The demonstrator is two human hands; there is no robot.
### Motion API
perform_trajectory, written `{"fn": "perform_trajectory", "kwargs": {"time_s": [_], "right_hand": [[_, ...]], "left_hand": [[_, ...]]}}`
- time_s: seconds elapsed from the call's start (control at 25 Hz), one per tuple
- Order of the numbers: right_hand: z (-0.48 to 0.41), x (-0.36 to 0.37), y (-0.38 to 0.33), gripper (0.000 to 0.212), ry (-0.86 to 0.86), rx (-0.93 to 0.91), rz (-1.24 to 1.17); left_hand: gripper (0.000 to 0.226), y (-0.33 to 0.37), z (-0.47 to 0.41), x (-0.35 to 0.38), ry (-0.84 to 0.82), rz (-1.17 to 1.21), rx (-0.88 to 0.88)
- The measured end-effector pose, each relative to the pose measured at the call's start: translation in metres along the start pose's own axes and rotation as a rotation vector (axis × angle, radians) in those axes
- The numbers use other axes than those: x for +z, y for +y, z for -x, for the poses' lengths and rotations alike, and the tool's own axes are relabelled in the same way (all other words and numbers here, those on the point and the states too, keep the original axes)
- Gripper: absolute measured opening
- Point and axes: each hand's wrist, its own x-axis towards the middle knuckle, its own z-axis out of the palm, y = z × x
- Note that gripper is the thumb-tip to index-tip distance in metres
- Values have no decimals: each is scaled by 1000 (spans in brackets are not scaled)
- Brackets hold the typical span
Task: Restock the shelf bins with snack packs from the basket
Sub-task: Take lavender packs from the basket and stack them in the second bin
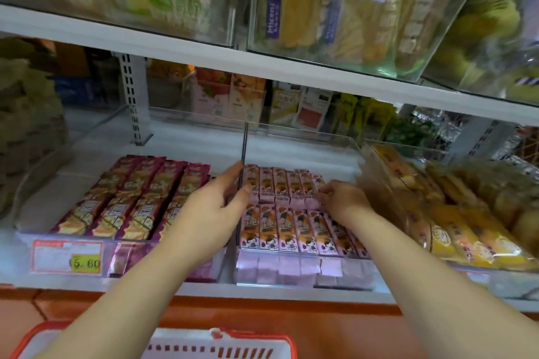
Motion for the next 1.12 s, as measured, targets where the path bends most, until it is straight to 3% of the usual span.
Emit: {"fn": "perform_trajectory", "kwargs": {"time_s": [0.12, 0.28, 0.36, 0.44, 0.56, 0.68, 0.76, 0.88, 1.04, 1.12], "right_hand": [[16, -20, -4, 27, -4, -10, -124], [112, -13, -8, 30, 517, -237, -661], [174, 26, -8, 28, 607, -331, -880], [216, 90, -3, 26, 431, -276, -894], [247, 212, 22, 26, -227, -82, -570], [261, 304, 62, 28, -667, -45, -193], [272, 332, 74, 24, -815, -20, -37], [292, 350, 66, 19, -979, -7, 99], [319, 367, 55, 35, -1010, -152, 335], [324, 367, 54, 29, -995, -157, 361]], "left_hand": [[50, 3, -2, -1, 27, 31, -7], [38, 3, 58, -17, 294, 45, 245], [34, -27, 111, -11, 391, 57, 235], [31, -78, 159, 4, 332, 90, -15], [32, -162, 218, 29, -21, 162, -587], [33, -220, 266, 43, -294, 79, -773], [33, -232, 282, 43, -395, -1, -825], [32, -237, 285, 42, -371, -23, -893], [32, -230, 284, 38, -452, 16, -938], [37, -226, 285, 33, -502, -6, -947]]}}
